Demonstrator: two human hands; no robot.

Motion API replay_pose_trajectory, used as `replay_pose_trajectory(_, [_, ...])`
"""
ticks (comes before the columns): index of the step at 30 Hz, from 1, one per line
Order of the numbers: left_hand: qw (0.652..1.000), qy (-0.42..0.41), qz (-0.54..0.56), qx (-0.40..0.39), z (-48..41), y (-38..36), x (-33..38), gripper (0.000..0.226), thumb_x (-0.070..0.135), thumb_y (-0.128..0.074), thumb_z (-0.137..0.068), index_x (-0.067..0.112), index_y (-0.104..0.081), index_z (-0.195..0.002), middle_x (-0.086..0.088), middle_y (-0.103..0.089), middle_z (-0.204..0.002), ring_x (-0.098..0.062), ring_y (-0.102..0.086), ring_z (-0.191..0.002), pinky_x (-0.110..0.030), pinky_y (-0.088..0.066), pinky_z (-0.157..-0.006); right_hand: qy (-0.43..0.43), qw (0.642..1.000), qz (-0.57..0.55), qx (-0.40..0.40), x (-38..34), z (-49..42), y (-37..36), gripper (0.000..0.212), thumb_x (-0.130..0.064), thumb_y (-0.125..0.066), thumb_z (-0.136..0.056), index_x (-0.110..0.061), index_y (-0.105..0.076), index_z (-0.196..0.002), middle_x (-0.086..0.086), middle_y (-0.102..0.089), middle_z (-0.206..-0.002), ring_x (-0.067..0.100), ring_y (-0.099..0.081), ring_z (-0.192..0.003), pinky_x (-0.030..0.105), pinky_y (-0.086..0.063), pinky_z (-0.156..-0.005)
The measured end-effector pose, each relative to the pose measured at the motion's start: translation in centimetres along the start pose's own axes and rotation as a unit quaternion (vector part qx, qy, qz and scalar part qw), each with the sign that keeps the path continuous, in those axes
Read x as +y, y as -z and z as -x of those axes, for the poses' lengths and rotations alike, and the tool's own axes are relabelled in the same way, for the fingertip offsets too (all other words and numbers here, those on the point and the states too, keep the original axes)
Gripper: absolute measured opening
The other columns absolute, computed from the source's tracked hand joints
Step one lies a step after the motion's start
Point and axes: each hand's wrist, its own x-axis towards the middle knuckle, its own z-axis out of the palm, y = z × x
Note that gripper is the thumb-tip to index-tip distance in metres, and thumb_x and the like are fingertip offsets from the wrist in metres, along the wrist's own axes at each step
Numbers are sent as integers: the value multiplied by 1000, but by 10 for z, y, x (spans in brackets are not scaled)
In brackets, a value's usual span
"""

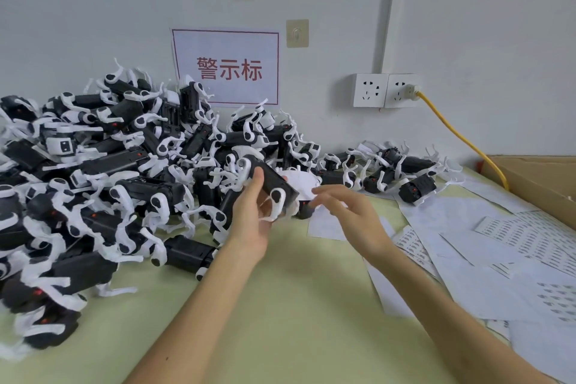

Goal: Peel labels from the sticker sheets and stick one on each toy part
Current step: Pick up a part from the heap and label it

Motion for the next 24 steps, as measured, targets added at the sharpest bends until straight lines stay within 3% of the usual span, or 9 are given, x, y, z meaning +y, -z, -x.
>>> replay_pose_trajectory(3, [998,30,51,25,-3,5,5,37,51,-68,-87,19,-83,-75,-1,-76,-86,-16,-73,-66,-22,-52,-49,-23,996,78,36,13,-5,13,23,-11,-59,-97,-28,-73,-90,-13,-72,-106,4,-64,-95,23,-45,-82])
replay_pose_trajectory(6, [997,44,52,28,-1,3,3,35,51,-73,-78,16,-78,-84,-1,-75,-83,-15,-70,-60,-20,-47,-44,-73,979,188,18,29,-11,19,24,-13,-62,-95,-26,-67,-116,-7,-67,-116,13,-62,-102,27,-44,-82])
replay_pose_trajectory(8, [997,60,54,18,0,3,1,39,48,-77,-73,14,-73,-91,-3,-74,-83,-18,-71,-63,-23,-51,-47,-117,960,252,-16,37,-14,20,42,-18,-64,-96,-22,-55,-136,1,-60,-131,19,-57,-113,33,-46,-91])
replay_pose_trajectory(11, [995,88,50,-10,-1,4,0,35,44,-78,-78,12,-74,-92,-6,-73,-83,-23,-72,-67,-29,-55,-55,-131,952,270,-64,40,-13,18,55,-21,-63,-97,-22,-42,-148,3,-52,-142,23,-53,-123,34,-44,-98])
replay_pose_trajectory(14, [995,99,23,-21,-2,4,-1,36,45,-77,-77,13,-72,-94,-4,-71,-85,-23,-70,-73,-28,-51,-57,-114,959,256,-44,34,-17,25,42,-12,-55,-100,-21,-50,-141,4,-57,-136,21,-57,-115,28,-44,-86])
replay_pose_trajectory(16, [995,96,-2,-30,-2,2,-1,39,48,-76,-75,15,-70,-96,-3,-70,-87,-22,-66,-76,-25,-46,-47,-111,965,238,-24,26,-22,41,30,-8,-52,-99,-23,-63,-121,1,-68,-116,20,-64,-97,26,-47,-74])
replay_pose_trajectory(19, [994,92,-41,-34,0,-2,-3,40,49,-73,-78,16,-67,-100,-4,-69,-88,-18,-60,-63,-22,-35,-40,-118,948,280,-91,21,-21,72,21,-10,-62,-94,-30,-69,-95,-2,-70,-91,16,-65,-76,27,-50,-75])
replay_pose_trajectory(22, [992,97,-71,-24,2,-3,-7,27,45,-68,-93,18,-68,-98,-4,-70,-90,-16,-61,-69,-25,-39,-46,-128,908,360,-173,29,-16,93,15,-18,-72,-92,-33,-71,-91,-10,-67,-88,8,-59,-80,16,-44,-71])
replay_pose_trajectory(24, [992,100,-72,-10,2,-3,-9,24,42,-67,-95,18,-69,-95,-3,-71,-90,-15,-63,-75,-26,-42,-52,-134,909,362,-156,36,-17,97,13,-22,-73,-92,-32,-71,-99,-8,-67,-101,10,-60,-91,15,-43,-73])
